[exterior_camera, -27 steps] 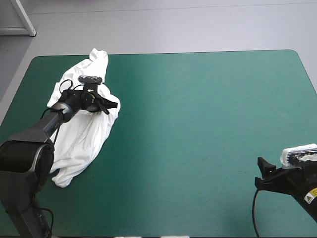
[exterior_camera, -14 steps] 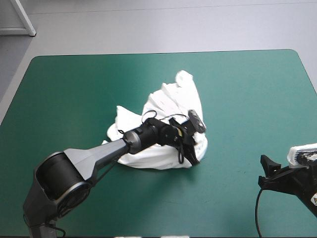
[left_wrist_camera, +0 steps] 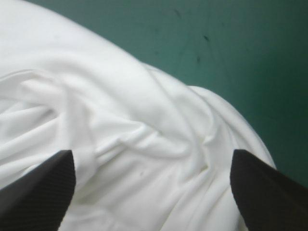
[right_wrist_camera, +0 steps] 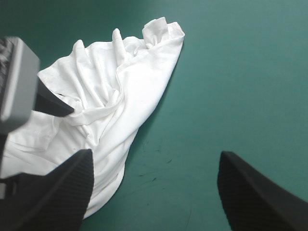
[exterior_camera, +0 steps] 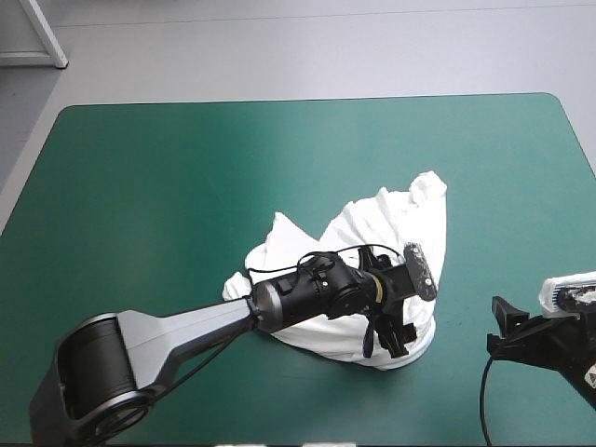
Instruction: Fold the cloth
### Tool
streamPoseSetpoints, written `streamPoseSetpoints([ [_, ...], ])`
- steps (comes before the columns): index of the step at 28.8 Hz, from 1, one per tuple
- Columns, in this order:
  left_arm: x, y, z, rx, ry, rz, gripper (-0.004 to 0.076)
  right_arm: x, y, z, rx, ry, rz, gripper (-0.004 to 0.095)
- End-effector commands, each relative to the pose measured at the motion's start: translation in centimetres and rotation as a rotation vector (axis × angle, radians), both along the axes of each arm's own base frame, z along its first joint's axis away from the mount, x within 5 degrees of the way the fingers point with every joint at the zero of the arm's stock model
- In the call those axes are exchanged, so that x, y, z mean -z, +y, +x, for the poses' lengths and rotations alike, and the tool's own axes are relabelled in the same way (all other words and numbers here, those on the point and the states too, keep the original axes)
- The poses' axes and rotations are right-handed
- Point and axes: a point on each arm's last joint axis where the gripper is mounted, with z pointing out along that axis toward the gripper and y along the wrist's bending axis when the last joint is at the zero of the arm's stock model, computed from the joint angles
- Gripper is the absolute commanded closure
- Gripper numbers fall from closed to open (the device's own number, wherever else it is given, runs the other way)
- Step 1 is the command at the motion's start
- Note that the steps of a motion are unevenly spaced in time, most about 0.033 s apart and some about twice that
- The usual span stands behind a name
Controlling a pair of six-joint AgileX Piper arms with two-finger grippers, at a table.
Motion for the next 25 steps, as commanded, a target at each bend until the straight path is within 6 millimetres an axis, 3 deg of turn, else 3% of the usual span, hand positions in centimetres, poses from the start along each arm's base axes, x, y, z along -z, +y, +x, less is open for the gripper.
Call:
streamPoseSetpoints([
  [1, -8.0, 3.3, -0.3, -0.176, -0.075, -0.064, 0.0134, -1.4, -0.1, 0.3, 0.007, -0.085, -0.005, 0.0236],
  [5, -10.3, 9.3, 0.3, -0.385, 0.002, 0.092, 0.021, -1.1, 0.0, 1.6, 0.013, -0.041, -0.017, 0.0236],
  [10, -11.9, 16.8, 0.0, -0.594, 0.077, 0.059, 0.0211, -0.3, 0.3, 4.0, 0.012, 0.042, -0.028, 0.0237],
  [13, -11.7, 20.7, 0.1, -0.742, 0.109, 0.028, 0.0211, 0.1, 0.5, 5.3, 0.01, 0.072, -0.026, 0.0237],
  [18, -8.7, 24.3, 1.5, -0.889, 0.165, 0.029, 0.0208, 0.1, 0.7, 5.9, 0.006, 0.07, -0.01, 0.0237],
  [25, -2.6, 25.5, 4.6, -0.919, 0.326, -0.105, 0.0208, 0.5, 0.8, 5.6, 0.0, 0.126, -0.002, 0.0237],
])
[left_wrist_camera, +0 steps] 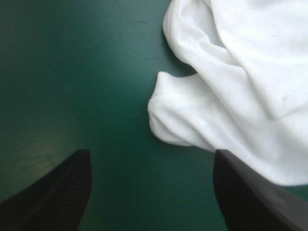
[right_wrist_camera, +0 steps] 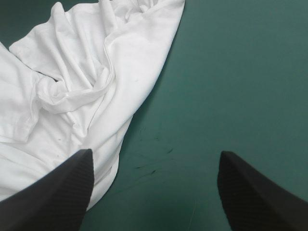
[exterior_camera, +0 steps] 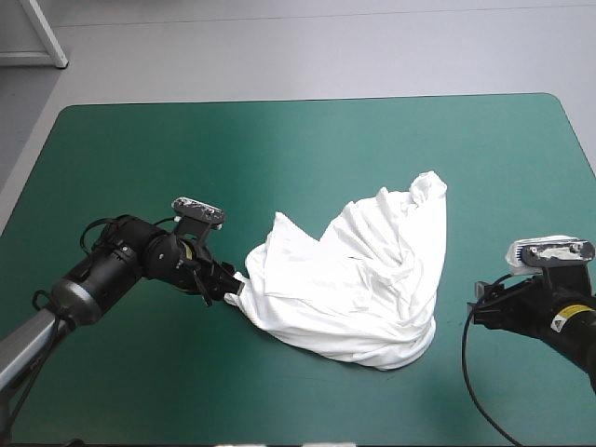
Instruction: Fold the cloth
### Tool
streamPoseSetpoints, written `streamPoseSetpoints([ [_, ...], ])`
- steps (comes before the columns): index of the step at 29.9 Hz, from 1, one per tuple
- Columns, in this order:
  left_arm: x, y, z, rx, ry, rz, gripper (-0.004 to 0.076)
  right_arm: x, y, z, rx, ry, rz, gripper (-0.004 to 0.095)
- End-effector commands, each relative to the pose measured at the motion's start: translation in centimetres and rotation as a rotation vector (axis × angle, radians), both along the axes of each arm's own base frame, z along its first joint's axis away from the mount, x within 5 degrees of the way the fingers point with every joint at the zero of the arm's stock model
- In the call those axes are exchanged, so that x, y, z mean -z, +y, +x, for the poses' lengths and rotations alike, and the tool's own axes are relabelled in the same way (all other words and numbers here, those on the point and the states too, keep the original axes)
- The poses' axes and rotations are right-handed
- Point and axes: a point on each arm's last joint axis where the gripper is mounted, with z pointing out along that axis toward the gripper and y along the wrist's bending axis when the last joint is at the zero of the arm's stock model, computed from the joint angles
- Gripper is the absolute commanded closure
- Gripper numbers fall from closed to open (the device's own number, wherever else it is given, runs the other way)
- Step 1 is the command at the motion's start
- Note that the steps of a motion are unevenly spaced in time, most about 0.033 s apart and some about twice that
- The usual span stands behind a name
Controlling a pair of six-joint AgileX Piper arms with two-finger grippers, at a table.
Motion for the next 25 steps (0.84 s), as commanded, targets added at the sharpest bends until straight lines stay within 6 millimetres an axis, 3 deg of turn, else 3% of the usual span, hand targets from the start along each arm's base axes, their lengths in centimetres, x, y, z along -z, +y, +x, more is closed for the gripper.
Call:
streamPoseSetpoints([
  [1, 0.9, 0.0, 1.2, -0.036, -0.066, -0.162, 0.0208, -1.3, 0.1, 0.0, -0.003, -0.048, 0.017, 0.0237],
  [8, 5.1, -0.7, 3.3, -0.042, -0.003, -0.144, 0.0212, -2.0, 0.2, 0.2, -0.002, -0.089, 0.032, 0.0237],
  [12, 7.9, -1.2, 4.0, -0.047, 0.088, -0.115, 0.0228, -2.0, 0.3, 1.6, 0.013, -0.114, 0.05, 0.0236],
  [14, 8.8, -1.5, 4.1, -0.047, 0.121, -0.107, 0.027, -2.3, 0.4, 2.9, 0.023, -0.128, 0.054, 0.0236],
  [17, 9.0, -2.1, 3.7, -0.037, 0.146, -0.117, 0.04, -2.7, 0.7, 5.9, 0.026, -0.103, 0.037, 0.0237],
  [22, 9.0, -2.9, 2.9, -0.005, 0.185, -0.111, 0.0718, -3.5, 1.4, 12.1, 0.031, -0.094, 0.024, 0.0237],
  [25, 9.2, -3.0, 2.7, -0.006, 0.203, -0.112, 0.0731, -3.0, 1.7, 15.9, 0.038, -0.052, -0.006, 0.0237],
])
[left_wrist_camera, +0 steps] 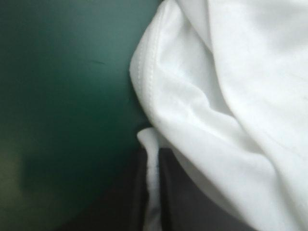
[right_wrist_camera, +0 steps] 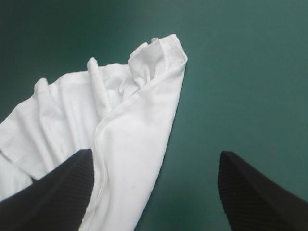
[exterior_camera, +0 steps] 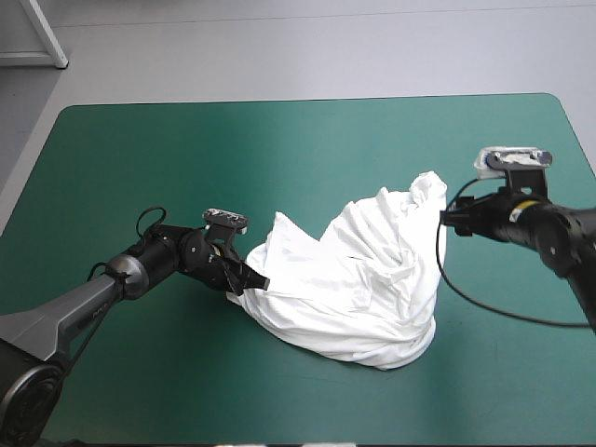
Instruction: Fold the cloth
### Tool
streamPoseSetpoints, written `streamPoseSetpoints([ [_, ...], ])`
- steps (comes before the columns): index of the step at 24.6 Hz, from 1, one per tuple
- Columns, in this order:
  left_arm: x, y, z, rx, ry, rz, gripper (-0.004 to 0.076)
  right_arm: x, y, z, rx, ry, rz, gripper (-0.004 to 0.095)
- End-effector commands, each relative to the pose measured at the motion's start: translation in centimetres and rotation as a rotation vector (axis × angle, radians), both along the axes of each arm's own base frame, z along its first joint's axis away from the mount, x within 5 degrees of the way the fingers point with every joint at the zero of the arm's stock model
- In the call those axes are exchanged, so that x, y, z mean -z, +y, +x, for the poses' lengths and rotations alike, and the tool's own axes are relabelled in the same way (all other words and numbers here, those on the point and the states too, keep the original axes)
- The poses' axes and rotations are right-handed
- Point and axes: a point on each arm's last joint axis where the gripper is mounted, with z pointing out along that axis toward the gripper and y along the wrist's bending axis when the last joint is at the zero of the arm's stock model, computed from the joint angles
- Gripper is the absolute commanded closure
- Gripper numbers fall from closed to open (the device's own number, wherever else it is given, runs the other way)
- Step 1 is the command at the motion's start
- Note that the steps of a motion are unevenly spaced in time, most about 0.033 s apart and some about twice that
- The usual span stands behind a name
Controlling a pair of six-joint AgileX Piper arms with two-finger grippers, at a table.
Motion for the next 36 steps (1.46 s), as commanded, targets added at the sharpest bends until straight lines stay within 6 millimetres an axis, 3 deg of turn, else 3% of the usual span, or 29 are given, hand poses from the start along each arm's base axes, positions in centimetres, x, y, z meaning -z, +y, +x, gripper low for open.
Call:
streamPoseSetpoints([
  [1, 0.9, -0.4, -1.3, 0.005, 0.114, -0.001, 0.0731, -0.7, 0.2, 4.3, 0.012, -0.049, -0.032, 0.0237],
  [4, 0.7, -0.2, -2.0, 0.012, 0.112, 0.002, 0.0731, 1.2, 0.4, 7.7, 0.017, 0.019, -0.064, 0.0237],
  [12, -2.6, 0.2, -2.8, -0.001, -0.002, -0.059, 0.0733, 6.7, 1.2, 15.1, 0.019, 0.147, -0.087, 0.0237],
  [20, -4.8, 0.7, -3.8, -0.01, -0.06, -0.095, 0.0733, 10.2, 2.0, 19.0, 0.028, 0.215, -0.046, 0.0249],
  [22, -4.8, 0.7, -3.9, -0.006, -0.053, -0.09, 0.0733, 10.6, 2.0, 19.2, 0.027, 0.213, -0.045, 0.0328],
  [24, -4.8, 0.8, -4.0, -0.002, -0.038, -0.081, 0.0733, 10.9, 1.9, 19.3, 0.026, 0.217, -0.062, 0.0598],
  [25, -4.8, 0.8, -4.0, -0.001, -0.038, -0.08, 0.0733, 11.0, 1.8, 19.3, 0.024, 0.221, -0.068, 0.083],
  [26, -4.8, 0.8, -4.0, -0.002, -0.043, -0.081, 0.0733, 11.0, 1.7, 19.3, 0.021, 0.22, -0.073, 0.0917],
  [27, -4.8, 0.8, -3.9, 0.001, -0.056, -0.075, 0.0733, 10.9, 1.7, 19.3, 0.016, 0.218, -0.077, 0.0919],
  [28, -4.8, 0.9, -3.8, 0.005, -0.062, -0.067, 0.0733, 10.5, 1.6, 19.2, 0.012, 0.212, -0.079, 0.0923],
  [30, -5.7, 1.3, -3.6, 0.002, -0.098, -0.022, 0.0733, 7.5, 1.4, 18.3, 0.009, 0.16, -0.081, 0.0923],
  [32, -10.9, 2.4, -3.5, -0.044, -0.282, 0.008, 0.0733, -0.1, 1.1, 15.8, 0.016, -0.012, -0.06, 0.0923],
  [33, -12.9, 2.9, -3.7, -0.063, -0.355, 0.013, 0.0733, -2.5, 1.0, 14.8, 0.019, -0.066, -0.053, 0.0923],
  [36, -22.6, 6.0, -5.7, -0.152, -0.671, 0.084, 0.0733, -12.5, 0.3, 9.0, 0.029, -0.306, -0.022, 0.0923],
])
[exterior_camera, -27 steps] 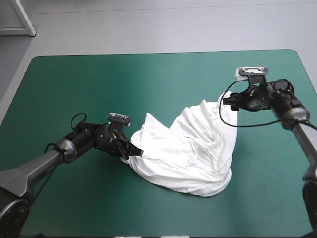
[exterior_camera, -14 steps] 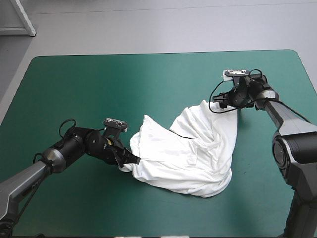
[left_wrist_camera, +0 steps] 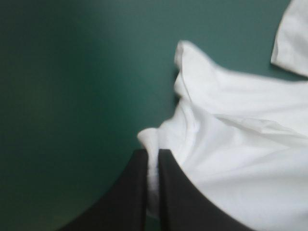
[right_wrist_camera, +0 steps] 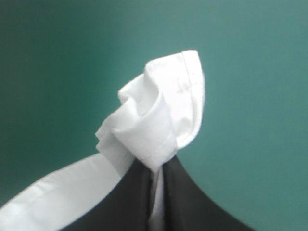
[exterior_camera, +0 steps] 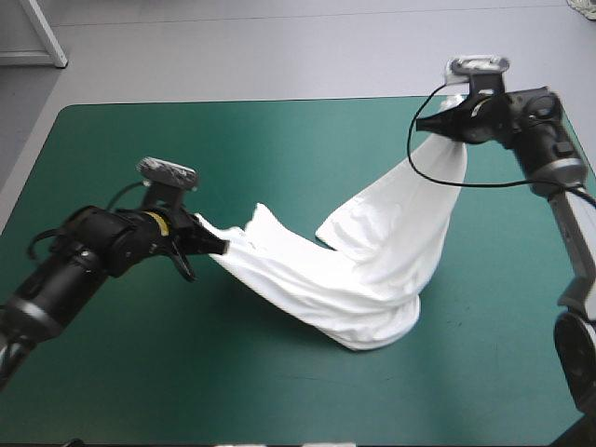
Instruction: Fold the cloth
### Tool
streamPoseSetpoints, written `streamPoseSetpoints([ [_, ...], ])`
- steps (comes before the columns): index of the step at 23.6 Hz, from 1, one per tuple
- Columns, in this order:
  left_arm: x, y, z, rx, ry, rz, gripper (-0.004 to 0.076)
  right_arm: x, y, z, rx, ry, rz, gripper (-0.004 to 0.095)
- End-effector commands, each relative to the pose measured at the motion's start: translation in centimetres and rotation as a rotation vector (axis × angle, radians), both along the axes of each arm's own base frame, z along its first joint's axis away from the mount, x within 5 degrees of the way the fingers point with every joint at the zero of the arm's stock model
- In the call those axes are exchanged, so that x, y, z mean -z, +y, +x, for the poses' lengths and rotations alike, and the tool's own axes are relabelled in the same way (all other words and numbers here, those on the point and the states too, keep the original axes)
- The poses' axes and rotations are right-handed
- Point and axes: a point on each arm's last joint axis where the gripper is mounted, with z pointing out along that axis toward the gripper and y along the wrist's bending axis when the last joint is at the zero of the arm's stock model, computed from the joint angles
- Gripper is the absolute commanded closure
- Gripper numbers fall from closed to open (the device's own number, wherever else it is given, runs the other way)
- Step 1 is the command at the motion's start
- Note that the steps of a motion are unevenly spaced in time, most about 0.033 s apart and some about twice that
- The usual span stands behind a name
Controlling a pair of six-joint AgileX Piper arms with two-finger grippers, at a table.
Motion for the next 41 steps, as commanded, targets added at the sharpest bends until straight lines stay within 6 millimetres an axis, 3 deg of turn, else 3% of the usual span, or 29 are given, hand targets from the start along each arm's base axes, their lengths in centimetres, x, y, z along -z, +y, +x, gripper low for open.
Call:
streamPoseSetpoints([
  [1, -9.3, 3.0, -2.7, -0.087, -0.315, 0.035, 0.0733, -11.5, -1.3, -7.1, 0.011, -0.341, 0.019, 0.0923],
  [4, -17.0, 6.3, -6.2, -0.191, -0.488, 0.114, 0.0733, -19.4, -2.6, -15.3, 0.034, -0.617, 0.016, 0.0923],
  [9, -23.3, 9.3, -10.9, -0.253, -0.675, 0.119, 0.0733, -24.1, -4.3, -24.0, 0.101, -0.834, -0.019, 0.0923],
  [15, -26.5, 11.7, -14.9, -0.315, -0.794, 0.108, 0.0733, -25.7, -5.6, -30.9, 0.166, -0.972, -0.04, 0.0923],
  [20, -26.3, 11.0, -15.0, -0.223, -0.77, 0.094, 0.0733, -25.5, -5.5, -32.1, 0.138, -0.953, -0.016, 0.0923],
  [23, -25.1, 9.5, -13.8, -0.124, -0.697, 0.058, 0.0733, -24.0, -4.5, -30.0, 0.057, -0.812, 0.002, 0.0923],
  [25, -23.1, 8.0, -11.9, -0.066, -0.595, 0.058, 0.0733, -22.4, -4.0, -27.2, 0.031, -0.684, -0.002, 0.0923],
  [27, -19.4, 6.2, -9.0, -0.034, -0.461, 0.077, 0.0733, -20.1, -3.4, -23.8, 0.006, -0.565, -0.008, 0.0923],
  [29, -13.7, 3.9, -5.4, 0.005, -0.343, 0.072, 0.0733, -15.3, -2.5, -18.4, -0.025, -0.402, -0.012, 0.0923],
  [30, -12.0, 3.3, -4.4, 0.009, -0.326, 0.062, 0.0733, -13.8, -2.3, -17.0, -0.028, -0.369, -0.014, 0.0923],
  [31, -8.9, 2.4, -3.0, 0.014, -0.316, 0.039, 0.0733, -11.0, -2.0, -14.7, -0.033, -0.331, -0.015, 0.0923],
  [34, -4.4, 1.7, 0.1, -0.01, -0.32, -0.001, 0.0733, -5.4, -1.5, -10.5, -0.039, -0.326, -0.017, 0.0923],
  [35, -2.8, 1.8, 2.0, -0.037, -0.304, -0.006, 0.0733, -3.1, -1.2, -8.6, -0.042, -0.315, -0.015, 0.0923],
  [37, -0.7, 2.7, 5.5, -0.092, -0.289, -0.002, 0.0733, -0.5, -0.9, -5.9, -0.043, -0.293, -0.009, 0.0923],
  [41, 1.7, 4.1, 10.2, -0.172, -0.336, -0.09, 0.0733, 2.5, -0.4, -2.1, -0.035, -0.315, 0.024, 0.0922],
])
